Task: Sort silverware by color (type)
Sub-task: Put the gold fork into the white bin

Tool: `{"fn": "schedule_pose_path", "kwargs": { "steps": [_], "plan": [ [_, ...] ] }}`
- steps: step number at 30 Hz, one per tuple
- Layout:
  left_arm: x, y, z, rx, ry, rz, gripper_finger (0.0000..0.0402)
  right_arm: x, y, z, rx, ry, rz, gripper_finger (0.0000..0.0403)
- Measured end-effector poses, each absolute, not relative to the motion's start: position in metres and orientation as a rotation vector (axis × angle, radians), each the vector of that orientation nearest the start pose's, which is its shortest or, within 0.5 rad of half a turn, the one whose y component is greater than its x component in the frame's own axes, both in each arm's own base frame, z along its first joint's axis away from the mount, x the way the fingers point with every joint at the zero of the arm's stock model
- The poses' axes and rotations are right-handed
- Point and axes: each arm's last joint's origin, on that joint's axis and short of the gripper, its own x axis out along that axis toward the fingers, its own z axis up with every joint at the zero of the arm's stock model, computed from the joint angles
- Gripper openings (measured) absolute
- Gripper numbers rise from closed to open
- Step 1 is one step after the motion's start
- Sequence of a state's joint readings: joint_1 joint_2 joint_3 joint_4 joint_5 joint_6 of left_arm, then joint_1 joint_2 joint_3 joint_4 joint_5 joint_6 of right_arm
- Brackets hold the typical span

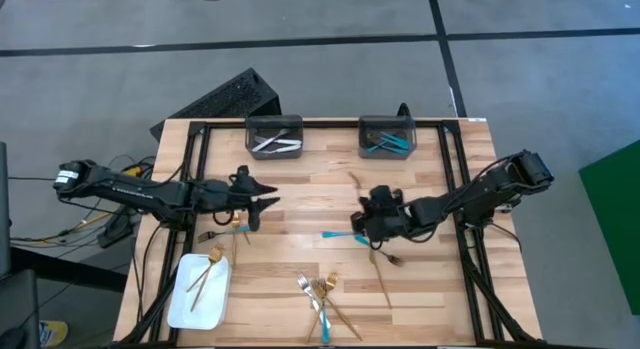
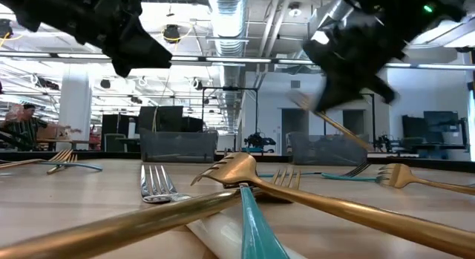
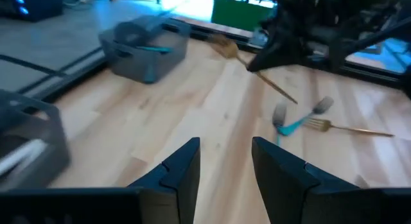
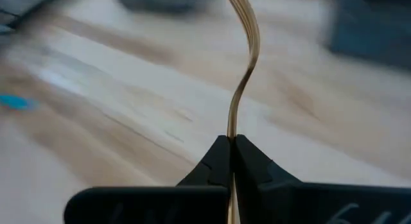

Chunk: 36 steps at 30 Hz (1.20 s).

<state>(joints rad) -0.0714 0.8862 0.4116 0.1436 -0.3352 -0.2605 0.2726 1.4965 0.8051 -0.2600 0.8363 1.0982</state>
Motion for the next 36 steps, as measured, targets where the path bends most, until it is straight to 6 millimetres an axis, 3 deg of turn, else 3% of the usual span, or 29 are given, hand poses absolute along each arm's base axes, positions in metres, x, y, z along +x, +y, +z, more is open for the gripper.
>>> {"fn": "schedule_pose_path", "kwargs": {
  "steps": [6,15,20,29,36],
  "plan": [
    [0.204,-0.013,0.205,-0.220,0.193,0.207,0.0128,0.301,0.060,0.221,0.381,0.185,-0.637,0.0015],
    [0.234,-0.024,0.201,-0.172,0.005,0.012,0.0128,0.312,0.068,0.256,0.258,-0.032,-0.326,0.0014],
    [0.248,-0.028,0.203,-0.124,-0.119,-0.081,0.0139,0.312,0.070,0.261,0.265,-0.075,-0.265,0.0014],
    [0.292,-0.035,0.210,-0.114,-0.134,-0.145,0.0196,0.325,0.079,0.261,0.164,-0.177,-0.153,0.0014],
    [0.301,-0.038,0.221,-0.103,-0.149,-0.196,0.0182,0.344,0.092,0.249,0.114,-0.130,-0.139,0.0014]
  ]
}}
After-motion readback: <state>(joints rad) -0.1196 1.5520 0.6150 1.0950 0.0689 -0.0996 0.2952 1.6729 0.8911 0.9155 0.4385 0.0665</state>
